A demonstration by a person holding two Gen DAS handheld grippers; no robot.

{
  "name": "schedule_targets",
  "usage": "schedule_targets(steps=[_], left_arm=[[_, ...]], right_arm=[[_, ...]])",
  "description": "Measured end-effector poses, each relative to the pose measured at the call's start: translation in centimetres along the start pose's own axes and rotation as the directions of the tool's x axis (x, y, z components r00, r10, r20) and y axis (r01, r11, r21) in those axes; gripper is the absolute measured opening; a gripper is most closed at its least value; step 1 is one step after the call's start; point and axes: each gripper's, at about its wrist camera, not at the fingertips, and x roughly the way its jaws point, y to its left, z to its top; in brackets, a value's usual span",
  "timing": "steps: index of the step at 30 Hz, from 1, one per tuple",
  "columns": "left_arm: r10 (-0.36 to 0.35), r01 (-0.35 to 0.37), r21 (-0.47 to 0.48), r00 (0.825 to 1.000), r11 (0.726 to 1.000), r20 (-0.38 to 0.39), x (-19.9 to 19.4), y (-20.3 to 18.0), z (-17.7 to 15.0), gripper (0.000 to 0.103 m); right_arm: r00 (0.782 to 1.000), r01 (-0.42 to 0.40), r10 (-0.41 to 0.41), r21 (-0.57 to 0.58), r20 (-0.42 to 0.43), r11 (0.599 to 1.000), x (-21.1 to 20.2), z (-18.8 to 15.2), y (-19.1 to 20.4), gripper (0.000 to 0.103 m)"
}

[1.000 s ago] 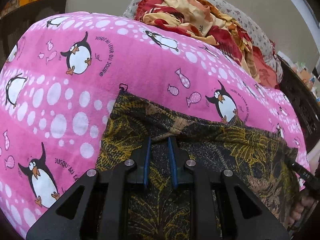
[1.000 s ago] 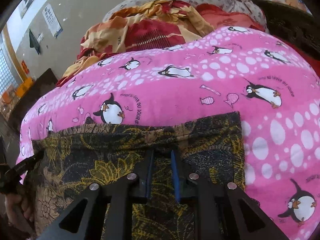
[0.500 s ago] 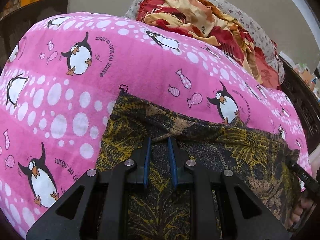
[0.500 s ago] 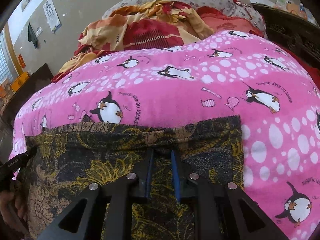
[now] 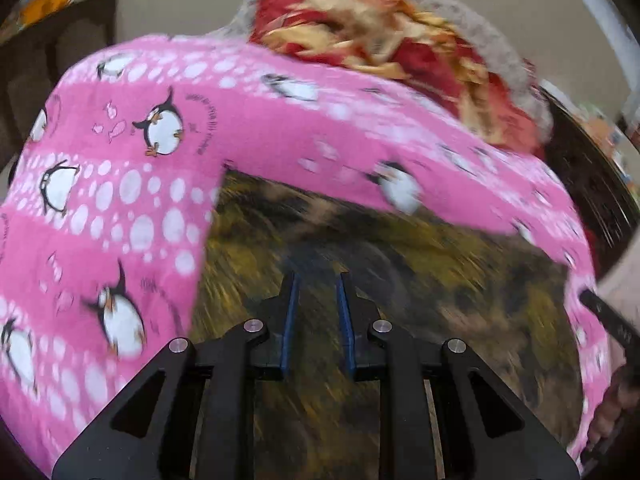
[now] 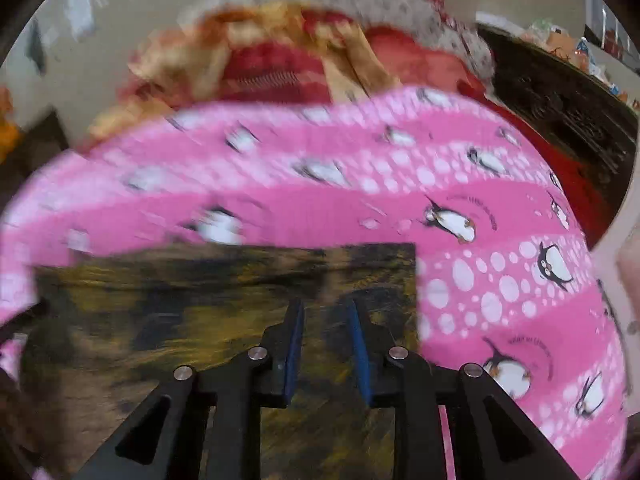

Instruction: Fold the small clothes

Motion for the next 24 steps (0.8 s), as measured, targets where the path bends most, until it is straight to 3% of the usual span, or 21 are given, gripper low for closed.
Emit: schedule_targets(steps=[4, 6, 8, 10, 11, 12, 15, 17, 18, 19, 21, 23, 24], left_arm=[[-0.064, 0.067, 0.098, 0.998, 0.993, -0.028, -1.4, -3.7, -4.1, 0.017], [-0.081, 0.087, 0.101, 0.995, 0.991, -0.055, -1.6, -4.9, -6.3, 0.017], [-0.066, 0.078, 0.126, 0.994, 0.989, -0.092, -0.9, -5.6, -8.1, 0.021], [-0.060, 0.071, 0.170, 0.996, 0.983, -0.067, -0.8, -5.7, -9.0, 0.021], [-0.049, 0.061, 0.184, 0.996, 0.981, -0.070, -1.3, -5.7, -9.0, 0.021], [-0.046, 0.059, 0.173, 0.996, 0.983, -0.077, -1.8, -5.5, -8.9, 0.021], [-0.071, 0.081, 0.108, 0.993, 0.991, -0.089, -4.4, -3.9, -9.6, 0.021], [-0.079, 0.088, 0.096, 0.992, 0.991, -0.099, -5.7, -3.1, -11.3, 0.035], [-0.075, 0.087, 0.097, 0.989, 0.992, -0.125, -5.4, -3.0, -12.2, 0.057], [-0.084, 0.099, 0.092, 0.984, 0.991, -0.158, -5.0, -2.7, -13.0, 0.058], [-0.109, 0.122, 0.124, 0.988, 0.985, -0.111, -5.8, -2.3, -14.2, 0.059], [-0.114, 0.129, 0.139, 0.987, 0.982, -0.112, -6.1, -2.2, -14.5, 0.059], [-0.125, 0.140, 0.134, 0.986, 0.981, -0.112, -6.2, -2.0, -14.5, 0.059]], right_arm=[[0.995, -0.098, 0.098, -0.030, 0.000, 0.995, -2.3, -2.7, 3.5, 0.023], [0.992, -0.129, 0.128, -0.062, -0.018, 0.990, -2.5, -4.3, 5.9, 0.023], [0.987, -0.157, 0.154, -0.078, -0.042, 0.985, -1.8, -6.1, 7.3, 0.026], [0.988, -0.111, 0.098, -0.110, -0.118, 0.988, 0.8, -8.6, 7.8, 0.032], [0.990, -0.111, 0.098, -0.134, -0.098, 0.985, 1.4, -9.8, 7.7, 0.032], [0.993, -0.109, 0.102, -0.141, -0.057, 0.984, 0.6, -10.1, 7.4, 0.032], [0.992, -0.101, 0.091, -0.136, -0.083, 0.986, -1.9, -10.4, 6.8, 0.032], [0.989, -0.144, 0.141, -0.164, -0.030, 0.976, -5.1, -11.7, 6.7, 0.034], [0.987, -0.162, 0.162, -0.180, -0.016, 0.970, -6.1, -12.5, 6.6, 0.037], [0.985, -0.173, 0.172, -0.192, -0.020, 0.966, -6.5, -13.5, 6.4, 0.048], [0.983, -0.159, 0.135, -0.211, -0.123, 0.965, -4.9, -16.4, 6.4, 0.069], [0.984, -0.179, 0.174, -0.204, -0.041, 0.963, -5.5, -17.5, 5.6, 0.069], [0.982, -0.188, 0.184, -0.199, -0.041, 0.962, -5.5, -17.5, 5.4, 0.069]])
